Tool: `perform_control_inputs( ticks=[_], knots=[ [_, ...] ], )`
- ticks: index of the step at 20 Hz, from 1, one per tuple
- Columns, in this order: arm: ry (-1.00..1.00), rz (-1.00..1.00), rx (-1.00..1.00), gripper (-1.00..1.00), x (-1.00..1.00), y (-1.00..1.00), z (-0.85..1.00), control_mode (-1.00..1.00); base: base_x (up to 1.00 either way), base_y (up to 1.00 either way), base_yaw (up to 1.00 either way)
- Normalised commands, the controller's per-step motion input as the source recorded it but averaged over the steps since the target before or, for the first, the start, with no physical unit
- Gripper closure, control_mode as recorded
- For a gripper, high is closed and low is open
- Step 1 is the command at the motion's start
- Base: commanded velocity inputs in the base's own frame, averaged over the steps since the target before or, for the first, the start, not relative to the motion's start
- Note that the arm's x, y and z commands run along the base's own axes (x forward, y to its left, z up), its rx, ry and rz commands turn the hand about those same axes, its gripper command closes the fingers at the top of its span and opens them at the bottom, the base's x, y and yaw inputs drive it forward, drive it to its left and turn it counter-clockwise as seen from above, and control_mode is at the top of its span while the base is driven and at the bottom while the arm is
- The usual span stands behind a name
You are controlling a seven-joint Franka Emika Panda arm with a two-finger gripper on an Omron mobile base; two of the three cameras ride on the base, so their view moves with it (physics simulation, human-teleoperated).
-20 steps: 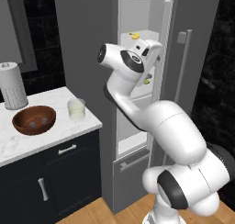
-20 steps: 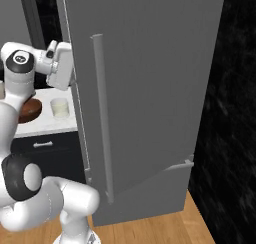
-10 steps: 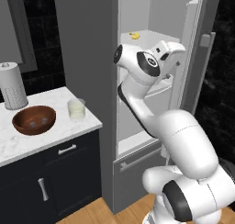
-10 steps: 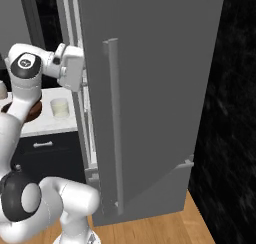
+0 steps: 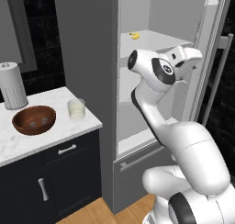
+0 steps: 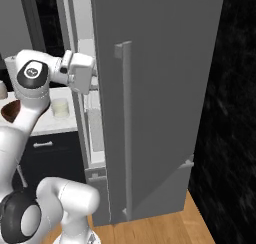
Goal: Grab a lemon wedge from the fridge and one ice cube from the ice bowl, and put them in the glass of lemonade.
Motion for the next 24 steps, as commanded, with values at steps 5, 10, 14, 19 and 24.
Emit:
perform_control_inputs(
  ticks=[5,10,14,19,24],
  knots=[
    [-0.06,0.0,0.0,-1.0,0.0,-0.99,0.04,-1.0,0.0,0.0,0.0],
    [-0.01,0.0,0.0,-1.0,0.02,-1.0,0.08,-1.0,0.0,0.0,0.0],
    [0.0,0.0,0.0,-1.0,0.16,-1.0,0.03,-1.0,0.0,0.0,0.0],
    [0.0,0.0,0.0,-1.0,0.37,-1.0,-0.03,-1.0,0.0,0.0,0.0],
    [-0.06,0.0,0.03,-1.0,0.29,-1.0,-0.01,-1.0,0.0,0.0,0.0]
  ],
)
